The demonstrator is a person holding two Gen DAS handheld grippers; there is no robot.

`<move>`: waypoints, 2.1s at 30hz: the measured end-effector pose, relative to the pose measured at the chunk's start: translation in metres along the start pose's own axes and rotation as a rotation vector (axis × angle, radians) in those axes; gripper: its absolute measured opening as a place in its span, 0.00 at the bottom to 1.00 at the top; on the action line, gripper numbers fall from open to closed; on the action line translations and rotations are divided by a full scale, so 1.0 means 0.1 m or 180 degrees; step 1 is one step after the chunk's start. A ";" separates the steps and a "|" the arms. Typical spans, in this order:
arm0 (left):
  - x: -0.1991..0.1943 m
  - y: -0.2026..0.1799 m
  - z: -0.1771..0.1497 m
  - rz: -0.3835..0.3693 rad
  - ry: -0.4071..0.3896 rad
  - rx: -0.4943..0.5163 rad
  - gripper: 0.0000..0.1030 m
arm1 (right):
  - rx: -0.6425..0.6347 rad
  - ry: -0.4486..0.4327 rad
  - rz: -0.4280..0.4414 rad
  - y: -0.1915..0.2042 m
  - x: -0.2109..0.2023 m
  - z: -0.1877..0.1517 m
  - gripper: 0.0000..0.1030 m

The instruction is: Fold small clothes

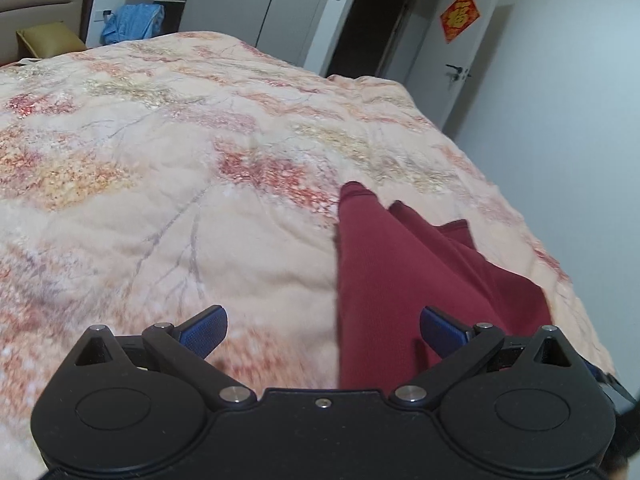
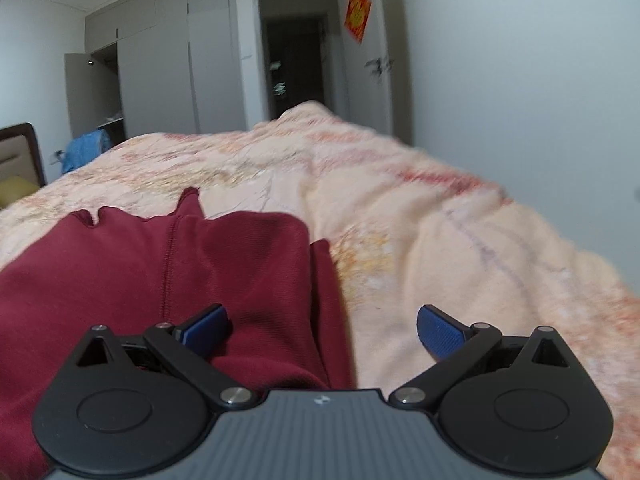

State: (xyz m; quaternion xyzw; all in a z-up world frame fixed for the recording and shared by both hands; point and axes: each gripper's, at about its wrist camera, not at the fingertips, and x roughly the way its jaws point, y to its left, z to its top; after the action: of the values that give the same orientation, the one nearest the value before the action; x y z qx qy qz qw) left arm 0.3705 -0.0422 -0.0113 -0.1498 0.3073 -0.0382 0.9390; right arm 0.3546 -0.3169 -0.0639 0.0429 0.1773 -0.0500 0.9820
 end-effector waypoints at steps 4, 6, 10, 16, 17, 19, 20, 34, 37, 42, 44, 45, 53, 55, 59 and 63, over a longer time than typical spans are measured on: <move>0.20 0.02 -0.05 -0.0022 0.0149 -0.0085 0.99 | -0.0102 -0.0066 0.0075 0.04 -0.07 -0.04 0.82; 0.21 0.05 -0.10 -0.0046 0.0150 -0.0193 0.99 | -0.0117 -0.0070 0.0135 0.05 -0.08 -0.04 0.73; 0.21 0.08 -0.14 -0.0084 0.0148 -0.0205 0.99 | -0.0159 -0.0053 0.0242 0.08 -0.07 -0.04 0.57; 0.21 0.08 -0.13 -0.0085 0.0149 -0.0205 0.99 | 0.0005 0.0003 0.0326 0.00 -0.05 -0.04 0.58; 0.21 0.08 -0.14 -0.0088 0.0141 -0.0206 0.99 | 0.0007 -0.0001 0.0326 0.00 -0.05 -0.04 0.58; 0.21 0.08 -0.14 -0.0096 0.0144 -0.0221 0.99 | -0.0019 -0.0014 0.0330 0.01 -0.05 -0.05 0.57; 0.21 0.09 -0.14 -0.0101 0.0144 -0.0230 0.99 | -0.0034 -0.0023 0.0334 0.02 -0.06 -0.05 0.54; 0.23 -0.04 -0.01 -0.0205 0.0023 -0.0009 0.99 | -0.0060 -0.0049 0.0383 0.03 -0.07 -0.07 0.41; 0.37 -0.05 -0.06 -0.0253 0.0246 0.0013 0.99 | -0.0053 -0.0047 0.0386 0.03 -0.07 -0.07 0.41; 0.39 -0.01 -0.11 -0.0320 0.0266 -0.0088 0.99 | 0.0004 -0.0028 0.0427 0.00 -0.05 -0.07 0.42; 0.39 -0.01 -0.11 -0.0328 0.0285 -0.0091 0.98 | 0.0011 -0.0025 0.0434 -0.01 -0.04 -0.07 0.42; 0.39 -0.01 -0.10 -0.0338 0.0294 -0.0096 0.96 | 0.0009 -0.0028 0.0433 -0.01 -0.04 -0.07 0.42; 0.45 -0.04 -0.04 -0.0455 0.0378 0.0010 0.93 | -0.0003 -0.0040 0.0428 0.00 -0.05 -0.08 0.41; 0.47 -0.03 -0.02 -0.0518 0.0427 0.0025 0.92 | -0.0004 -0.0039 0.0427 0.00 -0.05 -0.08 0.41; 0.52 0.03 0.02 -0.0792 0.0581 -0.0177 0.69 | -0.0004 -0.0039 0.0427 0.00 -0.05 -0.08 0.42; 0.55 0.03 0.02 -0.0883 0.0652 -0.0317 0.59 | -0.0003 -0.0040 0.0428 0.00 -0.05 -0.08 0.42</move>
State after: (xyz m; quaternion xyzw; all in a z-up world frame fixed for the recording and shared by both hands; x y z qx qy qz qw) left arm 0.4159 -0.0474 -0.0418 -0.2324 0.3793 -0.1673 0.8799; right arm 0.3471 -0.3160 -0.0696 0.0539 0.1678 0.0158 0.9842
